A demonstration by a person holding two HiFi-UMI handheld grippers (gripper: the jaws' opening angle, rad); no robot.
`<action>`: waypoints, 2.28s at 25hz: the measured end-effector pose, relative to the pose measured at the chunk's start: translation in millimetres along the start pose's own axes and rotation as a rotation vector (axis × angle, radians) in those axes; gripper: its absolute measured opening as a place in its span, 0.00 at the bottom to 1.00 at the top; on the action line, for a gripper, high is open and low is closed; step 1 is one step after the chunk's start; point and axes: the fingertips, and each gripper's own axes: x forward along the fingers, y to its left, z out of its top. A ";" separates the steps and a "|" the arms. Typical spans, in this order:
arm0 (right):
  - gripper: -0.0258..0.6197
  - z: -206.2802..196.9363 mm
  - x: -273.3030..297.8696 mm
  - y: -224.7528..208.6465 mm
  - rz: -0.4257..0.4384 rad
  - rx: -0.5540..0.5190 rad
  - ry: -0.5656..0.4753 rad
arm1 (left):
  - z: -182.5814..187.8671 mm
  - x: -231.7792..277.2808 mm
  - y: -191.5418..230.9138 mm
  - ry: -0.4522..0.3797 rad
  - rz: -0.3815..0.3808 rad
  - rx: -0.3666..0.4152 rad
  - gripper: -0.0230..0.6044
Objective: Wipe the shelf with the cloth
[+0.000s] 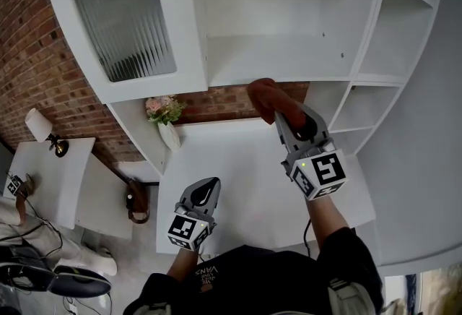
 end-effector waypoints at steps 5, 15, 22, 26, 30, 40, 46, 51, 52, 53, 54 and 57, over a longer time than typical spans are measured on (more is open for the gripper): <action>0.19 17.1 46.4 -1.3 0.028 -0.089 0.029 | -2.7 5.6 9.1 -0.004 -0.031 -0.018 0.05; 0.19 26.5 135.2 -17.0 0.080 -0.205 0.200 | -8.2 8.8 23.6 -0.002 -0.050 -0.042 0.05; 0.19 4.9 196.5 -21.8 0.136 -0.317 0.377 | -15.3 13.8 28.2 -0.011 -0.057 -0.060 0.05; 0.19 -10.3 222.7 -25.5 0.175 -0.303 0.497 | -17.4 14.6 39.1 -0.023 -0.039 -0.068 0.05; 0.19 -18.0 240.8 -26.3 0.196 -0.349 0.608 | -24.1 15.1 48.8 -0.028 -0.015 -0.093 0.05; 0.19 -42.1 276.9 -27.6 0.198 -0.388 0.726 | -32.1 8.0 64.0 -0.030 0.026 -0.139 0.05; 0.19 -51.2 274.5 -43.9 0.174 -0.392 0.773 | -35.8 4.9 74.4 -0.032 0.047 -0.146 0.05; 0.19 -58.7 257.5 -83.4 0.107 -0.400 0.815 | -33.2 9.1 66.4 -0.032 0.020 -0.140 0.05; 0.19 -59.6 252.8 -94.1 0.083 -0.404 0.828 | -33.8 9.5 65.7 -0.031 0.017 -0.140 0.05; 0.19 -60.4 247.6 -105.4 0.058 -0.408 0.842 | -35.2 9.7 65.4 -0.029 0.015 -0.140 0.05; 0.19 -61.2 242.0 -117.1 0.031 -0.410 0.858 | -36.3 9.9 65.1 -0.028 0.015 -0.141 0.05; 0.19 -62.8 222.0 -154.7 -0.057 -0.410 0.909 | -34.2 10.8 63.9 -0.026 0.019 -0.148 0.05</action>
